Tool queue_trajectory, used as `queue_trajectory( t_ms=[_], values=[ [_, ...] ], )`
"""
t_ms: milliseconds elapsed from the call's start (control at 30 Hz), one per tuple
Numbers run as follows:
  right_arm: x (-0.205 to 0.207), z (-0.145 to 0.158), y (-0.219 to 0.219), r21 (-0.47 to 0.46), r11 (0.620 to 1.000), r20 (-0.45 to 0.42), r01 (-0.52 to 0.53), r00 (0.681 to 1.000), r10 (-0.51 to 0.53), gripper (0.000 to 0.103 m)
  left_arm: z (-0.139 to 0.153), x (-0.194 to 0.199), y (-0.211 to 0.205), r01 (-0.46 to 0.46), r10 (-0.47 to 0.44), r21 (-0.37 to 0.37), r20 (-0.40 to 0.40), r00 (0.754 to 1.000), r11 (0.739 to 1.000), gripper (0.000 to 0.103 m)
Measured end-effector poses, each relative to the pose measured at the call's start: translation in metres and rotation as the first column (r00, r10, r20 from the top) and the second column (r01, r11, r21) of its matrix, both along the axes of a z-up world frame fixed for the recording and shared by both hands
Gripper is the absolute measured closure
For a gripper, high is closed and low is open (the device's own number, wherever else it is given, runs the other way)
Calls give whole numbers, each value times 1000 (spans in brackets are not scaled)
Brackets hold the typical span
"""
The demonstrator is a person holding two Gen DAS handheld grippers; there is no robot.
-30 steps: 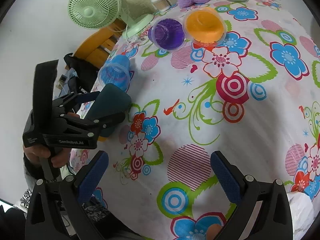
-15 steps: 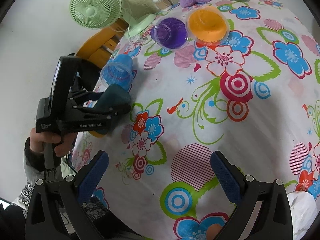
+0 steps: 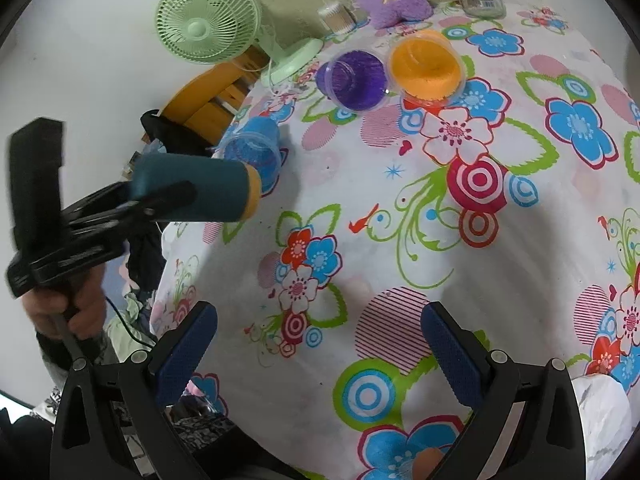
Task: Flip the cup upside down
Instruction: 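Rotate the held teal cup with the left tool, yellow rim turning downward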
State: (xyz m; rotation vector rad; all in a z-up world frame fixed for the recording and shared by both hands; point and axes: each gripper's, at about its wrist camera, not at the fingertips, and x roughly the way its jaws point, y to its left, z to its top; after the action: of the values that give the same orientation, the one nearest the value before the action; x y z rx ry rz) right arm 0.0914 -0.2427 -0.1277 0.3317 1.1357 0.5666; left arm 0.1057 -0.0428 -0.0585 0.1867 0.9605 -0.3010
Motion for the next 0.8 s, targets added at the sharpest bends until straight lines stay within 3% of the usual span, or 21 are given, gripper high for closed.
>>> queue_trajectory(
  t_ms=[233,500,800],
  values=[
    [-12,11,-1,-18,1000,32,3,999,-2,0,29,-32,-16,4,0,-35,112,994,999,34],
    [-28,15,-20,-22,999,39,45,998,-44,0,10,-50,-40,39,-37,-65,28,999,997,34],
    [-36,9,-33,-14,998,31,59,998,-59,0,-23,-43,-52,24,-27,-67,-55,998,997,34]
  ],
)
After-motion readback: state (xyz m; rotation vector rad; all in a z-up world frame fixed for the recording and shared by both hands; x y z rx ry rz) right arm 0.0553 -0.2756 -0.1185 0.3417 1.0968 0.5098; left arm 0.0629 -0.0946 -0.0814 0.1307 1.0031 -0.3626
